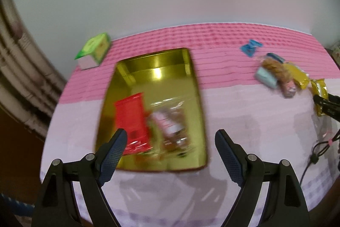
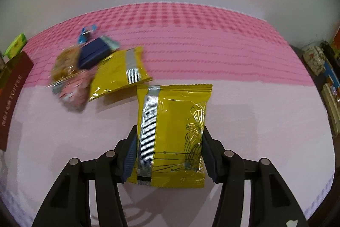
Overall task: Organize snacks
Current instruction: 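Grasp the clear pastry bag with the left tool while the right tool holds the yellow pack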
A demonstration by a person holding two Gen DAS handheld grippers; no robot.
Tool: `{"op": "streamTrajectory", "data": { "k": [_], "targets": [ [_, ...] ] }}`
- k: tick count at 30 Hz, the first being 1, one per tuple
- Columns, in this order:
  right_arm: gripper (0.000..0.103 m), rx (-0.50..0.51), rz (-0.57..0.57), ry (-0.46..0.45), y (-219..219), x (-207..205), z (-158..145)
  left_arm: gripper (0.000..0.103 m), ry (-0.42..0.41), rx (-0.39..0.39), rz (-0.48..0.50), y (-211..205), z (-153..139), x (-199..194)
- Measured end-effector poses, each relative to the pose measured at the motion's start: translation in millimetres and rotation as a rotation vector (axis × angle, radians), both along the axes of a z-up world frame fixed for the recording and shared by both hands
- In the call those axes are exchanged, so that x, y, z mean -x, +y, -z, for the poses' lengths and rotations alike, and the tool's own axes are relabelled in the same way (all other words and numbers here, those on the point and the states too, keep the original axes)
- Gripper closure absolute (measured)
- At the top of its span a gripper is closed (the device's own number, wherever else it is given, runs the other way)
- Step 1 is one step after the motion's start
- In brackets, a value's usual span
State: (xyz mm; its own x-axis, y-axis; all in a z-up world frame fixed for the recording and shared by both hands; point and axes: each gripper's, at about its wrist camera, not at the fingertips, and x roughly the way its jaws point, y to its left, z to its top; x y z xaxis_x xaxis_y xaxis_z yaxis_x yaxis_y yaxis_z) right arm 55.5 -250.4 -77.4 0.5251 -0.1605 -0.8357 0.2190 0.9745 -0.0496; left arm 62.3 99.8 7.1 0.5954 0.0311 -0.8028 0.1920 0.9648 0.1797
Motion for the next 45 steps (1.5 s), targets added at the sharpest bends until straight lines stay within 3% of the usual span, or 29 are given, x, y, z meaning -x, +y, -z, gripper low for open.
{"op": "streamTrajectory", "data": {
  "k": [7, 15, 22, 30, 45],
  "targets": [
    [0.053, 0.053, -0.058, -0.058, -24.0, -14.7, 2.8, 0.018, 0.021, 0.044, 0.052, -54.9, 0.5, -20.3],
    [0.053, 0.043, -0.079, -0.089, -46.4, -23.5, 3.8, 0.018, 0.063, 0.102, 0.058, -98.0, 5.3, -43.1],
    [0.053, 0.031, -0.098, -0.108, -57.6, -24.9, 5.4, 0.018, 0.082, 0.103, 0.087, -130.0, 10.0, -54.4],
    [0.051, 0.005, -0.094, -0.108, -61.3, -26.8, 5.9, 0.018, 0.101, 0.181, 0.107, -167.2, 13.5, -70.3],
    [0.049, -0.005, -0.090, -0.108, -60.9, -26.8, 6.2, 0.019, 0.169, 0.151, 0.041, -214.6, 51.9, -114.7]
  ]
}}
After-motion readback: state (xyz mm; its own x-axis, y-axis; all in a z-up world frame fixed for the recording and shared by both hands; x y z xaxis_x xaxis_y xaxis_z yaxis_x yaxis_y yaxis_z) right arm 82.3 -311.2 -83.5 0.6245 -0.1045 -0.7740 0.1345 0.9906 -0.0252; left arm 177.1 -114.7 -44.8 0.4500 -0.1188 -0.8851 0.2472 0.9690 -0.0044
